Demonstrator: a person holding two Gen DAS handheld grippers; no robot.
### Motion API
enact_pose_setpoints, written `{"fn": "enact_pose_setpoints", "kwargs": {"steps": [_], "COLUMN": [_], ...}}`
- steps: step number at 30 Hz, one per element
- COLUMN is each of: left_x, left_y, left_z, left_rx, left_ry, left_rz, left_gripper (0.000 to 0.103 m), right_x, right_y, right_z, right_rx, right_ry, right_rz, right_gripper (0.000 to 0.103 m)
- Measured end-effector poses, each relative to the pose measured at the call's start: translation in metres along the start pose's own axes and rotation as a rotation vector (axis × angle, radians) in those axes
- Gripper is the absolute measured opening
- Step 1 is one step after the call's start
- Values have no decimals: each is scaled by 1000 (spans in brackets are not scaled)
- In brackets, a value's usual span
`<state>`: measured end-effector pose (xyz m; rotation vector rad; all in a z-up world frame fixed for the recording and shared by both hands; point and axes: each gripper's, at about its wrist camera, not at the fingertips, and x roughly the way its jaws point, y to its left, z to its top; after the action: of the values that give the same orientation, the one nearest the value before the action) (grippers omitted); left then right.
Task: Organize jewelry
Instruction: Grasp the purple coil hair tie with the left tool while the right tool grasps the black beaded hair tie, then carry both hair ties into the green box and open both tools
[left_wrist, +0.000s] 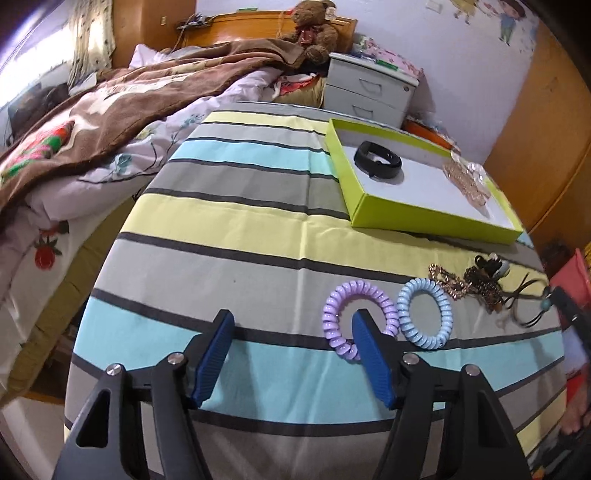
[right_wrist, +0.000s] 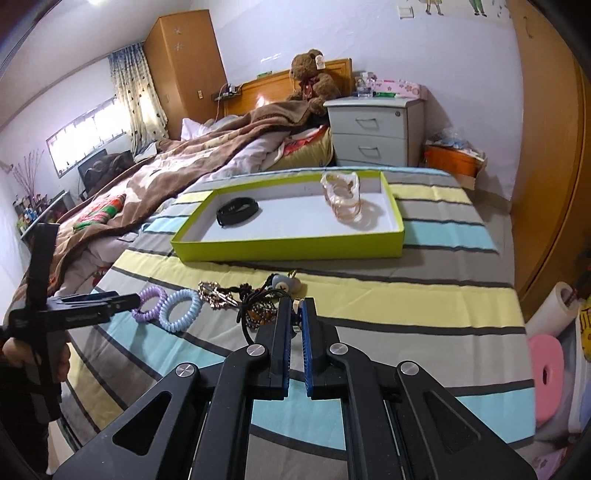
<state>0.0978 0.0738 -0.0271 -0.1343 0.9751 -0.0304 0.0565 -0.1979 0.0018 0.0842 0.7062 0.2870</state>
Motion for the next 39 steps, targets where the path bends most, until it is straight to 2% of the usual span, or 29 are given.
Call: {"fn": "enact_pose_setpoints", "kwargs": {"steps": [7,14,16,17,20,39], "left_x": [9,9,9,9,8,-28], "left_y": [-18,-33,-35,-35,-34,-32], "left_z": [2,5,5,5,5,18], "left_rx": [74,131,135,136,120,90], "left_ry": [-6,-13,-12,-10,-10,-88], "left_rz": [88,61,52,38,14,-34], "left_gripper": [60,30,29,22,13,11], "right_x": [-8,-11,-11,-11,-12,-19], "right_y": [0,1,1,1,2,2], "right_z": [2,3,3,3,3,15], "right_rx": [0,-1,-2,-1,1,9], "right_ry": [-21,-34,-33,-31,-31,-64], "right_rz": [-4,-5,-6,-6,-8,-10], "right_gripper": [5,5,5,5,5,5]}}
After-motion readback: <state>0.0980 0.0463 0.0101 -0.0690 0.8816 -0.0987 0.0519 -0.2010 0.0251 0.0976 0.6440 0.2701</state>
